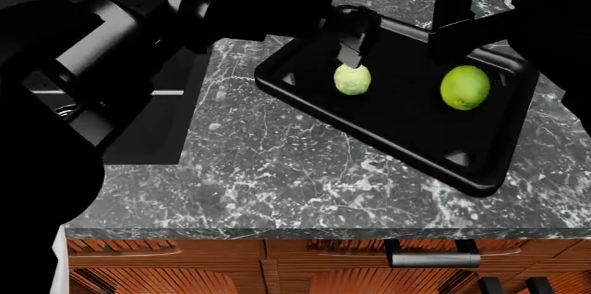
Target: Pick up the fruits and vegetables and place them in the sink. Turn on the sink faucet to wash them. Then turn the sink off and put them in the tray.
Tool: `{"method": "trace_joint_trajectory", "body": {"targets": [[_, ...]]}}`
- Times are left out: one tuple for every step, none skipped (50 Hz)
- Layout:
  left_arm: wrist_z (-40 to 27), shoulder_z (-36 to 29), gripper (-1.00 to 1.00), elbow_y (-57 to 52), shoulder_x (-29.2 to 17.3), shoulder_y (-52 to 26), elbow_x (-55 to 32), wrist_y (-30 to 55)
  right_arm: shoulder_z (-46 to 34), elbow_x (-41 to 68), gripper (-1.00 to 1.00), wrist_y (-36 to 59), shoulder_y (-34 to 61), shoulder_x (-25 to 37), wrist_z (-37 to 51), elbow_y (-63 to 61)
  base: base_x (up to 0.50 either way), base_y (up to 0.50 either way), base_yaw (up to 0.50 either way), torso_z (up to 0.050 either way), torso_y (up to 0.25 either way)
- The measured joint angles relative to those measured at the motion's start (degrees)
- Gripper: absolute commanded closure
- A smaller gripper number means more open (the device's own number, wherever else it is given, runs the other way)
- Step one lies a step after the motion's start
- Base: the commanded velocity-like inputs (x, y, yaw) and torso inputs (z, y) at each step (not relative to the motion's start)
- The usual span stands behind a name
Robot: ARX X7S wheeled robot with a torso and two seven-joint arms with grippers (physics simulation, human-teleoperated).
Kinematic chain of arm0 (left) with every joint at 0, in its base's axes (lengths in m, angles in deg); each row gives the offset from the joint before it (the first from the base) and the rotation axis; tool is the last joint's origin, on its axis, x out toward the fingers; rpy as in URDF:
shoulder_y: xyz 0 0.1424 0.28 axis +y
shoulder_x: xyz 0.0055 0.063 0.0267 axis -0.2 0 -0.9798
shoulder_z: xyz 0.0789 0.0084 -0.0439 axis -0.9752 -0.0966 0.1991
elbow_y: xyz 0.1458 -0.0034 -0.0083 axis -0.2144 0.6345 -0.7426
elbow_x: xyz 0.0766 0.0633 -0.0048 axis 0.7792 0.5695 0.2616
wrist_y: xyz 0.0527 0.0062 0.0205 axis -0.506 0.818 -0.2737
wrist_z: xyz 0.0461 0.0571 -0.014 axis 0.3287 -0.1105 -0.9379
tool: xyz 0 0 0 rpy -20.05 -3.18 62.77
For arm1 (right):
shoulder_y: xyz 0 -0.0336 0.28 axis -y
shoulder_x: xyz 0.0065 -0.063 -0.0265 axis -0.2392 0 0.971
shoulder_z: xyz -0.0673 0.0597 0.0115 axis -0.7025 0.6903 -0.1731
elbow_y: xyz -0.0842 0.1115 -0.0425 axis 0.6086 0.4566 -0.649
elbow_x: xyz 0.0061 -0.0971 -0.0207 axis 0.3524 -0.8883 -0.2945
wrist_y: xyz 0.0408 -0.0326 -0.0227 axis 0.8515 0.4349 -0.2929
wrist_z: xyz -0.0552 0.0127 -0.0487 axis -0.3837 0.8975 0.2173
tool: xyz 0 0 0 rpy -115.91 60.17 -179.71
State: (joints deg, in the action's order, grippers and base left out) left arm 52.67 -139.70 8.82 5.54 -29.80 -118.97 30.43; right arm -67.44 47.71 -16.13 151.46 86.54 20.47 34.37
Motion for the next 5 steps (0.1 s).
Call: {"method": "trace_joint_trajectory", "body": {"targets": [[0.0,0.0,-1.00,0.2,0.0,-0.3,-0.5,-0.1,0.0,0.1,-1.00,0.0,0.1,0.0,0.0,0.0,0.00,0.00,0.00,0.000,0.000],[0.0,0.0,-1.00,0.4,0.0,-0.6,-1.0,-0.2,0.0,0.2,-1.00,0.1,0.2,0.0,0.1,0.0,0.00,0.00,0.00,0.000,0.000],[0.0,0.0,-1.00,0.5,0.0,-0.9,-1.5,-0.3,0.0,0.3,-1.00,0.1,0.3,0.0,0.1,-0.1,0.00,0.00,0.00,0.000,0.000],[0.0,0.0,-1.00,0.7,0.0,-1.2,-2.1,-0.4,0.0,0.4,-1.00,0.2,0.5,0.0,0.2,-0.1,0.00,0.00,0.00,0.000,0.000],[0.0,0.0,-1.00,0.9,0.0,-1.6,-2.6,-0.6,0.1,0.6,-1.00,0.3,0.6,0.0,0.2,-0.1,0.00,0.00,0.00,0.000,0.000]]}}
